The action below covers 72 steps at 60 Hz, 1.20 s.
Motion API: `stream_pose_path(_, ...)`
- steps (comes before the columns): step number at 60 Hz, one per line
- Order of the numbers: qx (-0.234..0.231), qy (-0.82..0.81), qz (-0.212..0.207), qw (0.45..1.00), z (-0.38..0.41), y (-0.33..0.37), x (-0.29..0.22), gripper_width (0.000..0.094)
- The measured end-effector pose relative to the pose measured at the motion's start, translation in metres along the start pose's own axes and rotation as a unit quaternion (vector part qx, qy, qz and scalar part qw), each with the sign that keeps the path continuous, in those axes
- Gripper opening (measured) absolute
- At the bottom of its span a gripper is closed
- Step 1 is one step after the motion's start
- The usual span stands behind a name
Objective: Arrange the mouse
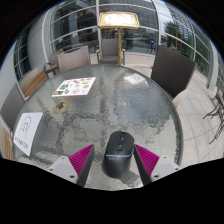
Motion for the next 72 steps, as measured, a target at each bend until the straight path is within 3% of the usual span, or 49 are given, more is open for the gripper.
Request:
stream_pose_path(14, 0.018, 0.015, 0.003, 1.000, 0.014, -0.012, -0.005, 0.0483)
stream_pose_path(27, 0.046, 0.012, 0.020, 0.999, 0.018, -0.012, -0.007, 0.0325)
stream_pose_path(32, 0.078, 0.010, 0.045, 0.996, 0.022, -0.004, -0.014, 0.0323)
stream_pose_path(40, 0.109, -0.019, -0.040, 0.993, 0.070, 0.048, -0.093, 0.0325)
stream_pose_path(47, 0.103, -0.037, -0.127, 0.986, 0.147, 0.100, -0.170, 0.0326)
stream_pose_path(56, 0.073, -0.005, -0.180, 0.981, 0.263, 0.121, -0.226, 0.0325)
stream_pose_path(60, 0.057, 0.020, -0.182, 0.981, 0.323, 0.115, -0.222, 0.0325)
stream_pose_path(66, 0.023, 0.030, -0.148, 0.988, 0.385, 0.062, -0.191, 0.0324)
stream_pose_path(72, 0.010, 0.037, -0.088, 0.995, 0.401, -0.004, -0.160, 0.0323)
Point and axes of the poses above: the point between the fingertips, and its own axes, seen from behind it with the camera up: z to the left, x down, y backward, against the way the camera looks, the point moved 10 cm from there along y, backward, against the way the camera looks, and after that the axes turned 7 degrees about -x, right-handed, at the moved point
